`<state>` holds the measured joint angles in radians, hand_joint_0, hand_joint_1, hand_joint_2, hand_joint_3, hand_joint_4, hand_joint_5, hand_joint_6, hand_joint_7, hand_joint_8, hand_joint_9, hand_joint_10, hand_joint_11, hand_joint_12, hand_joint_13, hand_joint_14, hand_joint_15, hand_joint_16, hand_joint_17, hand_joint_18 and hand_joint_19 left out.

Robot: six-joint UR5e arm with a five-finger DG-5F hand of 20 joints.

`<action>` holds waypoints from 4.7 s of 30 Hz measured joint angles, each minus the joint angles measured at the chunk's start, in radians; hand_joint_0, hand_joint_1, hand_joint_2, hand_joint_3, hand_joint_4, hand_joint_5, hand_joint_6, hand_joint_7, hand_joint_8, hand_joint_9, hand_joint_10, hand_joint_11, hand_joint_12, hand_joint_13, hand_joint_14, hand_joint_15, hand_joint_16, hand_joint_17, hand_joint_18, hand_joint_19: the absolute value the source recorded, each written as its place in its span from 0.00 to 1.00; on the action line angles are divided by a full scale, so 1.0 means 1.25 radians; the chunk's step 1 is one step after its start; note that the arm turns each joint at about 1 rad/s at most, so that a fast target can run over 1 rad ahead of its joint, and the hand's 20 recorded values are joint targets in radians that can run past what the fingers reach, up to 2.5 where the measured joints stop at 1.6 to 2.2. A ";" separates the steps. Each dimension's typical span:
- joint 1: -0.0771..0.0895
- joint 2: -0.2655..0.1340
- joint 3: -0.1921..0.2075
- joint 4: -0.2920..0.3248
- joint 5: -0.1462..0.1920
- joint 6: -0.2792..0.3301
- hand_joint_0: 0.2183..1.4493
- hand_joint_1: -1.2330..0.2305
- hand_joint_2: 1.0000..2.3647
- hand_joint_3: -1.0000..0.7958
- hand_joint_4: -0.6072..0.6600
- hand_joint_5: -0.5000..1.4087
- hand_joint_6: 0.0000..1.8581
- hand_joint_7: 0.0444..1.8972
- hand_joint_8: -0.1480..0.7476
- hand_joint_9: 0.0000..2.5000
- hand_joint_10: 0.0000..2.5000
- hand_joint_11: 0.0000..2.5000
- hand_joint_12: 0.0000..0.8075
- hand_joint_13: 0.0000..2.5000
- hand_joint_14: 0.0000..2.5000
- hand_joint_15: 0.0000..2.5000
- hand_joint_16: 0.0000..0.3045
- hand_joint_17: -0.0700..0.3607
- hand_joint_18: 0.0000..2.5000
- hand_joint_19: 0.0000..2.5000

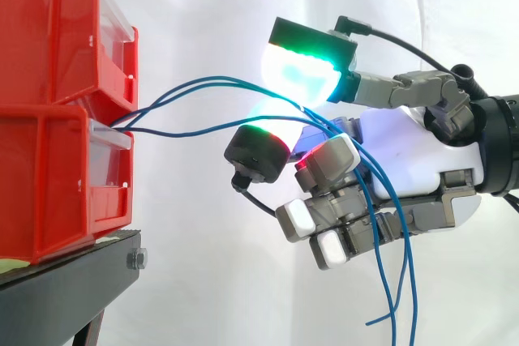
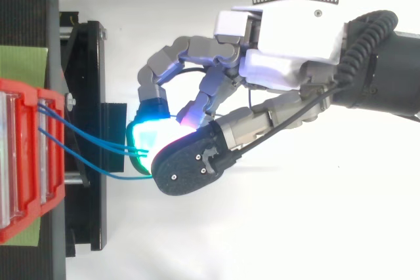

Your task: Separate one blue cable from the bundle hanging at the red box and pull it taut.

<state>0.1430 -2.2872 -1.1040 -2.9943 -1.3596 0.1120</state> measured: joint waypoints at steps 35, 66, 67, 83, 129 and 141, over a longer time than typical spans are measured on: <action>0.000 -0.021 -0.004 0.012 -0.004 0.038 0.23 0.46 0.00 0.28 0.56 0.18 0.49 0.55 0.59 0.57 0.01 0.50 0.50 0.44 0.01 0.29 0.18 0.45 0.36 0.27; 0.002 -0.037 -0.005 0.056 -0.001 0.023 0.45 0.25 0.00 0.28 0.44 0.16 0.50 0.51 0.52 0.49 0.01 0.51 0.44 0.41 0.01 0.29 0.16 0.41 0.33 0.24; 0.002 -0.037 -0.005 0.056 -0.001 0.023 0.44 0.24 0.00 0.28 0.44 0.16 0.50 0.52 0.52 0.49 0.01 0.50 0.44 0.41 0.01 0.29 0.16 0.41 0.33 0.24; 0.002 -0.037 -0.005 0.056 0.000 0.023 0.23 0.20 0.00 0.28 0.46 0.18 0.49 0.53 0.55 0.50 0.01 0.49 0.47 0.39 0.01 0.28 0.17 0.44 0.32 0.25; -0.006 -0.012 -0.001 0.000 -0.026 0.024 0.26 0.29 0.00 0.28 0.52 0.20 0.50 0.58 0.56 0.51 0.01 0.49 0.48 0.37 0.01 0.26 0.17 0.43 0.31 0.25; -0.011 -0.002 -0.001 -0.036 -0.027 0.023 0.37 0.31 0.00 0.28 0.52 0.18 0.50 0.57 0.54 0.49 0.01 0.48 0.48 0.35 0.01 0.26 0.16 0.42 0.30 0.25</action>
<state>0.1289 -2.2896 -1.1057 -3.0395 -1.3928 0.1411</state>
